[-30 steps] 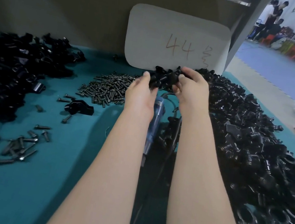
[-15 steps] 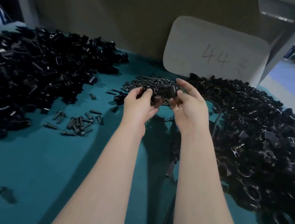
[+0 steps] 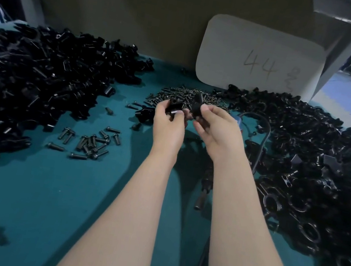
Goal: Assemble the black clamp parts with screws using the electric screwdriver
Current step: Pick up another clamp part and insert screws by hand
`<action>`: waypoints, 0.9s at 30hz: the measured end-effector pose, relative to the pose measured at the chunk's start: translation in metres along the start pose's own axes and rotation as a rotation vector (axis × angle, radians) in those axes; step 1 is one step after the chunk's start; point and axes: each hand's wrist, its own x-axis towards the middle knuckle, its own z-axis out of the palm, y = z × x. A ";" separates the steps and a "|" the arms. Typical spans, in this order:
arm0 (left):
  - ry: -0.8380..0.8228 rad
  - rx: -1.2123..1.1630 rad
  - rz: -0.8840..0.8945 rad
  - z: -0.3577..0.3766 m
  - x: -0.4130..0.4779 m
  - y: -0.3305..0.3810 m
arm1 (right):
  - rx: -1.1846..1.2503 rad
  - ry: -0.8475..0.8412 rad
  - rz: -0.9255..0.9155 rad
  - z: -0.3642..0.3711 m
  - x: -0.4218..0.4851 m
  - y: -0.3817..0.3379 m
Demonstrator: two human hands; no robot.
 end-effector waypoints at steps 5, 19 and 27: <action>-0.052 -0.066 -0.063 -0.001 -0.002 -0.005 | -0.014 -0.064 0.006 0.007 0.002 0.003; 0.080 0.192 0.121 0.001 -0.001 -0.013 | -0.288 0.005 -0.056 0.013 0.004 0.009; 0.059 0.203 0.140 0.004 -0.003 -0.015 | -0.178 -0.002 0.020 0.013 0.001 0.005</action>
